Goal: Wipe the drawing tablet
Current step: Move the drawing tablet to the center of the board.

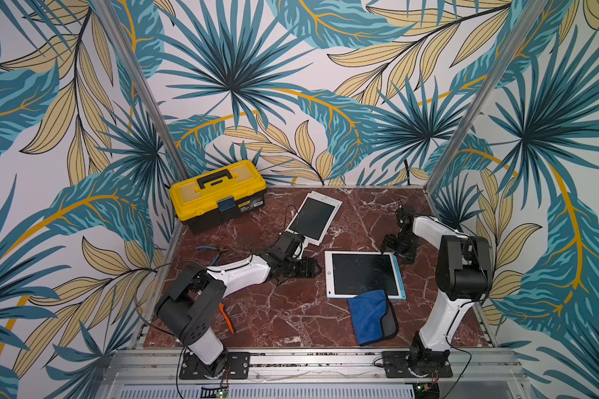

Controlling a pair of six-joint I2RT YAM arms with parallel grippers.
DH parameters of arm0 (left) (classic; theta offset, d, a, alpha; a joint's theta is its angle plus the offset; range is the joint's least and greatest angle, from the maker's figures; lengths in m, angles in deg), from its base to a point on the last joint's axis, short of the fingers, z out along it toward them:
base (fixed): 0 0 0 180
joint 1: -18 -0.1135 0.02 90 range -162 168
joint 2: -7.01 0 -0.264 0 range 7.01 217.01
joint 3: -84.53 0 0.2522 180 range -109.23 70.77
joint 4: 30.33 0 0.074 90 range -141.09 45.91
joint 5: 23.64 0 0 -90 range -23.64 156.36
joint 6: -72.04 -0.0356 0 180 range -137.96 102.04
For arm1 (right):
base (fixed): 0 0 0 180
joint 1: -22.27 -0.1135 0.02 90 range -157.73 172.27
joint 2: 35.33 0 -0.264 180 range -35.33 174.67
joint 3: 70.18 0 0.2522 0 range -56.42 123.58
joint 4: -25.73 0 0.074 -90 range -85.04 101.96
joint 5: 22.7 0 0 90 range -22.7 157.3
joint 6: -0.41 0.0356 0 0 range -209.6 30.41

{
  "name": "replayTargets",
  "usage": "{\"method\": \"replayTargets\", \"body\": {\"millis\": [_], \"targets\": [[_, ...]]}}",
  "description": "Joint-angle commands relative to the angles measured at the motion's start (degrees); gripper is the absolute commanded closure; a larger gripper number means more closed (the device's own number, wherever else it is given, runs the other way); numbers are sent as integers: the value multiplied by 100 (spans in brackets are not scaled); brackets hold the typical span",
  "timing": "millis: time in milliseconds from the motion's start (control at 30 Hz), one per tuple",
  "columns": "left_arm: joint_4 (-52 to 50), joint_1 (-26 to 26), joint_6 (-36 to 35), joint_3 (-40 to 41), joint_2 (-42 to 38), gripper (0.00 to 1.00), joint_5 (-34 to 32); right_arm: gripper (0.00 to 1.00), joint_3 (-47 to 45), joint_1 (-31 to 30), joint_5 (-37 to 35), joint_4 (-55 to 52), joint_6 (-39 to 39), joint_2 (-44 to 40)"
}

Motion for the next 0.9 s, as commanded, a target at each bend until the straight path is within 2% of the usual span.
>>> {"method": "replayTargets", "body": {"millis": [0,267,500,800,867], "targets": [[43,14,-92,-90,38,22,57,18,-72,23,113,-70,-132,174],[45,14,-137,-193,173,22,64,21,-490,-177,799,121,-114,48],[47,5,-145,-226,242,22,120,21,-534,-860,892,5,37,-213],[47,-10,-151,43,-46,22,110,22,-665,-1787,1645,347,649,-433],[44,-54,-154,152,-145,22,114,22,-576,-1883,1367,164,586,-552]]}}
